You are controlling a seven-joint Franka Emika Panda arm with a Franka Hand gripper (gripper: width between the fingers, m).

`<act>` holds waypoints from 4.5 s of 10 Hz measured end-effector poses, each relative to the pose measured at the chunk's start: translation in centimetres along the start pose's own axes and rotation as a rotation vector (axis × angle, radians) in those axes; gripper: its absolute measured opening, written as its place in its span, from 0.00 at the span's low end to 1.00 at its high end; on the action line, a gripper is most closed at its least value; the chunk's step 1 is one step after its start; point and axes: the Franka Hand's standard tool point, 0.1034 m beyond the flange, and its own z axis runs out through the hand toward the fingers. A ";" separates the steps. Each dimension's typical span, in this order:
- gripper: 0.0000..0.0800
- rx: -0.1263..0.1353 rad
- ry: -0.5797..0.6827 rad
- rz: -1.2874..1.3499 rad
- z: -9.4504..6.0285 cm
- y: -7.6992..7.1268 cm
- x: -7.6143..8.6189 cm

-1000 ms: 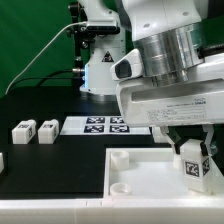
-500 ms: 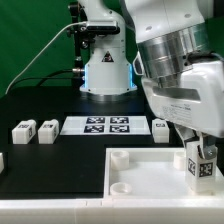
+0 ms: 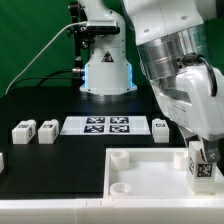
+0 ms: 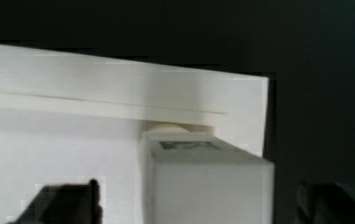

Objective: Assemble one leg

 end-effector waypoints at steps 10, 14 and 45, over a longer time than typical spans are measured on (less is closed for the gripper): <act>0.81 -0.140 -0.020 -1.111 0.0 -0.8 -1.1; 0.40 -0.136 -0.002 -0.892 -0.1 -0.7 -0.6; 0.39 -0.064 0.039 -0.548 0.6 -0.5 1.1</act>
Offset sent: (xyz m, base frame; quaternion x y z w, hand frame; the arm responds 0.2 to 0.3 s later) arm 0.0000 0.0000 0.0000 0.0000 0.0000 -0.1790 0.9838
